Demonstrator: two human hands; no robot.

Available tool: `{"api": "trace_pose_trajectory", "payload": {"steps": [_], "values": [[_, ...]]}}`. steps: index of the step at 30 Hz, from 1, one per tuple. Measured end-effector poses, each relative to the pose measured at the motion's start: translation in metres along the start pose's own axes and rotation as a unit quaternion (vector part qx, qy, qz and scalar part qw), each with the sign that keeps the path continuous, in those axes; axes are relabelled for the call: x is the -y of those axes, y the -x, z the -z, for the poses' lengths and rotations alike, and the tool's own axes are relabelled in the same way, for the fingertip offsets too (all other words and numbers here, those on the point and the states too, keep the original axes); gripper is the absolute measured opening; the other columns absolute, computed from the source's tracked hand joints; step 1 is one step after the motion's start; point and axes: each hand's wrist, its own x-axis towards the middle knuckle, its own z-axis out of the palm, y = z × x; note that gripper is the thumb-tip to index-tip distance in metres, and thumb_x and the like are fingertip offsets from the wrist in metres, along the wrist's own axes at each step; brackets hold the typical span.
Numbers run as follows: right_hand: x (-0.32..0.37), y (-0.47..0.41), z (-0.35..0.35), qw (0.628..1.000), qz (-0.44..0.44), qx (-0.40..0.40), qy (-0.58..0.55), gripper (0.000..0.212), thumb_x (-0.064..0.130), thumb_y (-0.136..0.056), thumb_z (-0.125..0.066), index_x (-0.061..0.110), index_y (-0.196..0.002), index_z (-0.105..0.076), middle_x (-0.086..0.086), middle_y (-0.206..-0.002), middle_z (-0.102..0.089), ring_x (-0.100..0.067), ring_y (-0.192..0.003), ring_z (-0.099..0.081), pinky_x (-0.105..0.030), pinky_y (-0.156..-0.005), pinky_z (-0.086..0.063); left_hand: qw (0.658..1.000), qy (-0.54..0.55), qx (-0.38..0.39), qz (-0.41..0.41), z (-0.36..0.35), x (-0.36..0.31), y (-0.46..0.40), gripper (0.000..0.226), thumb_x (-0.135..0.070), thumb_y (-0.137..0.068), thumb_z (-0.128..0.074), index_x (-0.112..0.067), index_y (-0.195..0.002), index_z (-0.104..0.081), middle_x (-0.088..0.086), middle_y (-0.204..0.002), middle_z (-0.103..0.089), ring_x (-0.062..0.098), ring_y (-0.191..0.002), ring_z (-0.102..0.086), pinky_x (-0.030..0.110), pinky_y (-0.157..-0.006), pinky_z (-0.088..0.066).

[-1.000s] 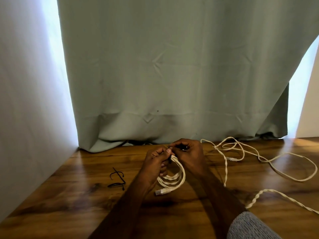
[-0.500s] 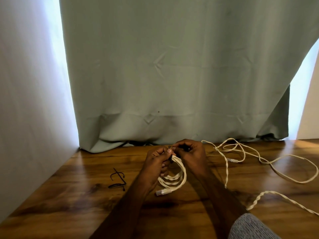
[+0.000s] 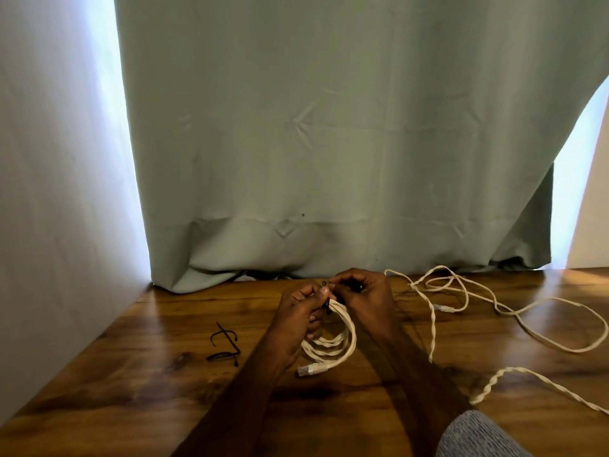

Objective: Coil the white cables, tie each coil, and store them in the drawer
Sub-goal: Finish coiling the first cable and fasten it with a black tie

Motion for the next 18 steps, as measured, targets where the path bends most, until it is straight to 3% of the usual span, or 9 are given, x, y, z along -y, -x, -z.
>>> {"api": "trace_pose_trajectory", "payload": {"steps": [8, 18], "values": [[-0.0016, -0.0002, -0.0012, 1.000, 0.011, 0.017, 0.008, 0.014, -0.003, -0.083, -0.075, 0.010, -0.087, -0.081, 0.000, -0.079, -0.078, -0.016, -0.075, -0.074, -0.025, -0.070, -0.059, 1.000, 0.003, -0.004, 0.003, 0.0011, -0.0001, -0.0003, 0.026, -0.020, -0.099, -0.054, -0.011, -0.078, -0.067, -0.001, -0.051, -0.031, 0.008, -0.041, -0.022, 0.021, -0.042, -0.018], [0.0007, -0.0008, -0.0056, 0.998, 0.027, 0.041, -0.025, 0.023, -0.009, -0.085, -0.071, 0.011, -0.089, -0.080, -0.002, -0.084, -0.079, -0.014, -0.082, -0.075, -0.024, -0.076, -0.058, 0.999, -0.012, -0.032, 0.017, 0.0008, -0.0017, 0.0014, 0.023, -0.017, -0.099, -0.055, -0.011, -0.077, -0.059, -0.002, -0.051, -0.031, 0.009, -0.041, -0.022, 0.022, -0.044, -0.017]]}}
